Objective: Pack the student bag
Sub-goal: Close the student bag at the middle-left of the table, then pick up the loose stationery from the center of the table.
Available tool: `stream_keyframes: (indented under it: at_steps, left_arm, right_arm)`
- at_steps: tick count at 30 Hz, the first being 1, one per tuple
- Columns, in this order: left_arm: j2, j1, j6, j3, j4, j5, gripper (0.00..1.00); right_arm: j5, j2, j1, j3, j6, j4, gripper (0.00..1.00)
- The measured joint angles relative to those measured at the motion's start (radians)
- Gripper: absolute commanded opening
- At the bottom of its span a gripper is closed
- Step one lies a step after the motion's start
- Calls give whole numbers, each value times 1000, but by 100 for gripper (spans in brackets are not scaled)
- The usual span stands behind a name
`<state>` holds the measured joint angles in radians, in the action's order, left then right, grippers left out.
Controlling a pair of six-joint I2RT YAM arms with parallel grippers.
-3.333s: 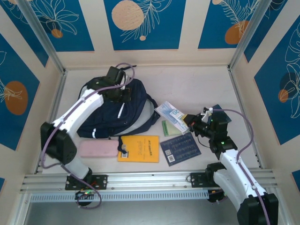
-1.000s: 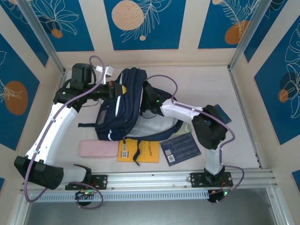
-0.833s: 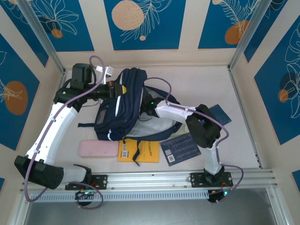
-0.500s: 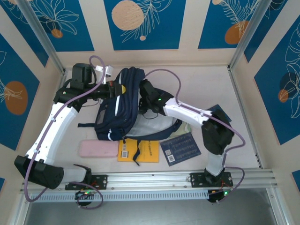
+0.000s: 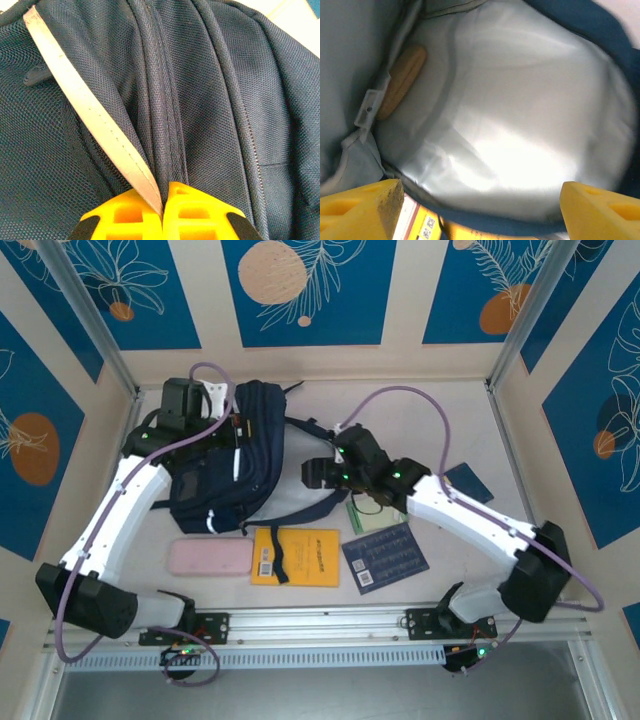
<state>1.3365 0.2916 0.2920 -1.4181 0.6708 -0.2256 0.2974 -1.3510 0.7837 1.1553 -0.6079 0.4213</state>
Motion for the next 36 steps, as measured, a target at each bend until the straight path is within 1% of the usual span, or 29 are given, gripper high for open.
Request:
stream_keyframes:
  at_steps: [2, 4, 6, 8, 9, 11, 13, 15, 17, 22, 24, 27, 29, 32, 34, 36]
  left_arm:
    - [27, 0, -14, 0, -10, 56, 0]
    - [61, 0, -26, 0, -25, 112, 13]
    - [92, 0, -43, 0, -45, 157, 18]
    - [113, -1, -63, 11, -85, 192, 29]
    - [116, -2, -69, 22, -104, 204, 36]
    - [117, -2, -68, 49, -142, 217, 44]
    - [118, -2, -64, 72, -174, 221, 56]
    - [117, -2, -57, 83, -192, 220, 62]
    - [117, -2, -44, 83, -203, 216, 65]
    - [68, -3, 0, 94, -213, 164, 67]
    - [19, -2, 37, 132, -226, 130, 67]
    - [-66, 20, 106, 233, -245, 83, 68]
    - [-101, 53, 153, 303, -249, 66, 69]
    - [-121, 150, 230, 425, -287, 40, 68]
    - [-115, 237, 291, 518, -339, 23, 68]
    - [-85, 312, 340, 567, -373, 10, 68]
  right_arm:
    - [11, 70, -20, -47, 0, 2, 81]
    - [17, 142, -39, -97, 0, 10, 80]
    - [22, 193, -54, -137, 0, 16, 80]
    - [27, 234, -63, -176, 0, 25, 80]
    - [26, 254, -73, -198, -1, 27, 80]
    - [16, 281, -97, -233, -4, 35, 80]
    - [-14, 295, -147, -262, -17, 40, 80]
    - [-43, 296, -190, -281, -27, 40, 80]
    - [-68, 296, -219, -293, -34, 42, 80]
    - [-140, 296, -251, -314, -59, 44, 77]
    - [-171, 295, -255, -327, -69, 44, 76]
    - [-186, 277, -255, -348, -88, 50, 74]
    - [-187, 249, -263, -355, -100, 63, 74]
    - [-185, 200, -304, -365, -92, 66, 76]
    - [-180, 156, -355, -364, -77, 64, 76]
    - [-174, 104, -414, -358, -71, 66, 75]
